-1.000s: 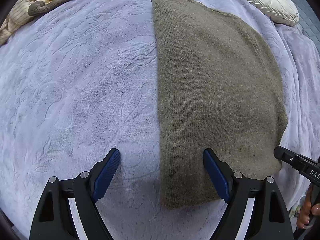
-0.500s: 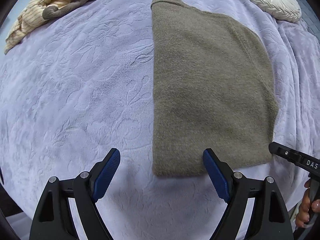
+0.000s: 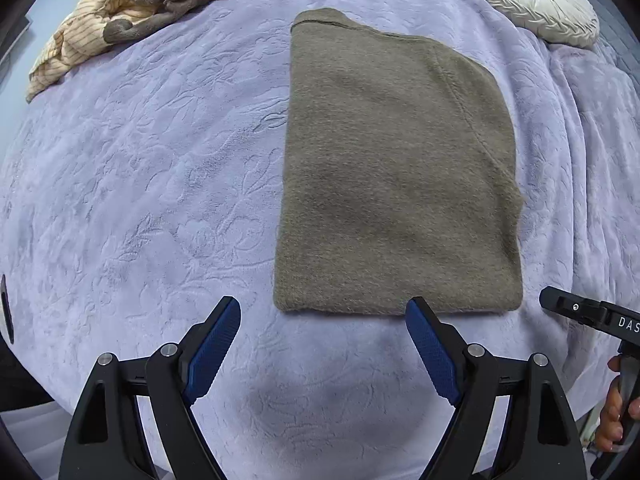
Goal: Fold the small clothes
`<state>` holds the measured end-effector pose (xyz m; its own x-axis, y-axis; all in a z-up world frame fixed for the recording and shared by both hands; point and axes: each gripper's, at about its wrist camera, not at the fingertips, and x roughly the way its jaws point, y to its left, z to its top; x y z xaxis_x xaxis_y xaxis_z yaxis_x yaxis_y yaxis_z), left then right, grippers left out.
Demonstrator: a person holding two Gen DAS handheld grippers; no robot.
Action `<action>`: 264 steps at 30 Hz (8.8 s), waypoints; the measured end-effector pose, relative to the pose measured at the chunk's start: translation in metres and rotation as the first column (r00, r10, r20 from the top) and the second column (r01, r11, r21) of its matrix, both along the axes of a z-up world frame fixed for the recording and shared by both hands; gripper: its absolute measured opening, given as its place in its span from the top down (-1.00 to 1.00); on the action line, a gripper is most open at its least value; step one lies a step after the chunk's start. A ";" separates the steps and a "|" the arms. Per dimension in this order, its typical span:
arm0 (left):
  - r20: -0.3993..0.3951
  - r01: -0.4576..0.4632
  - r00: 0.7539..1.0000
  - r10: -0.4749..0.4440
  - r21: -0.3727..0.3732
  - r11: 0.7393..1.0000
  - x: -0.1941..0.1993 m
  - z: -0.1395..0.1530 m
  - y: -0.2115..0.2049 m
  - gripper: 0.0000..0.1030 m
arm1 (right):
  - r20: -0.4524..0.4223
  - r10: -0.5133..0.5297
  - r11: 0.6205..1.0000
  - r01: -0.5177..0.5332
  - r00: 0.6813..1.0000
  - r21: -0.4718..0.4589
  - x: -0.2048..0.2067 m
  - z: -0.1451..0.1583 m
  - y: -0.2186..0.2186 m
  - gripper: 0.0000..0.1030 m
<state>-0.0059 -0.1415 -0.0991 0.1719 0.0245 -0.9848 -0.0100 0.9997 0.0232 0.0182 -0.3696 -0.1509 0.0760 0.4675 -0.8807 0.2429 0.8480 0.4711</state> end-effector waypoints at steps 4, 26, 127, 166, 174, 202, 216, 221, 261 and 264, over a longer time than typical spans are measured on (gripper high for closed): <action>-0.020 0.008 1.000 -0.008 -0.004 1.000 -0.001 0.002 -0.006 -0.66 | -0.007 0.010 1.000 -0.010 1.000 0.023 -0.002 0.003 0.000 0.10; -0.049 -0.023 0.999 0.022 -0.007 1.000 0.019 -0.019 0.005 -1.00 | 0.055 0.016 0.990 -0.024 0.998 0.142 0.023 0.005 0.015 -1.00; 0.003 0.048 0.999 -0.048 -0.176 0.983 0.155 -0.079 0.002 -1.00 | 0.090 0.037 0.882 -0.075 0.995 0.465 0.164 -0.087 0.030 -0.32; 0.117 0.145 0.988 -0.099 -0.505 0.851 0.049 0.012 0.127 0.11 | 0.195 -0.024 0.860 -0.079 0.981 0.503 0.058 0.025 0.088 0.32; 0.087 0.094 0.994 -0.060 -0.463 0.881 -0.001 0.008 0.201 0.11 | 0.187 0.001 0.851 -0.099 0.982 0.515 0.022 0.019 0.169 0.32; 0.121 0.131 0.988 -0.096 -0.335 0.933 -0.041 0.002 0.211 -0.25 | 0.144 0.101 0.995 -0.101 0.984 -0.011 -0.029 0.041 0.204 0.56; 0.002 0.131 0.991 -0.135 -0.258 0.957 -0.061 -0.042 0.201 -0.25 | 0.045 0.310 0.935 -0.296 0.950 -0.193 -0.047 -0.002 0.260 0.71; -0.083 0.061 0.993 -0.088 -0.291 0.955 -0.075 -0.062 0.209 -0.26 | 0.035 0.350 0.912 -0.332 0.936 -0.242 -0.048 -0.008 0.271 0.71; 0.027 0.016 1.000 -0.011 -0.183 0.983 -0.044 -0.020 0.223 -0.26 | 0.020 0.071 0.976 -0.065 0.997 -0.206 -0.030 0.024 0.213 0.63; 0.000 -0.014 1.000 0.015 -0.200 0.980 -0.033 -0.029 0.228 -0.26 | 0.015 0.060 0.977 -0.056 0.998 -0.208 -0.022 0.017 0.215 0.63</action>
<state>-0.0393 0.0865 -0.1284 0.1739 -0.1703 -0.9699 -0.0244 0.9839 -0.1771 -0.0034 -0.1546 -0.1341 0.0733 0.2794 -0.9574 0.1822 0.9400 0.2883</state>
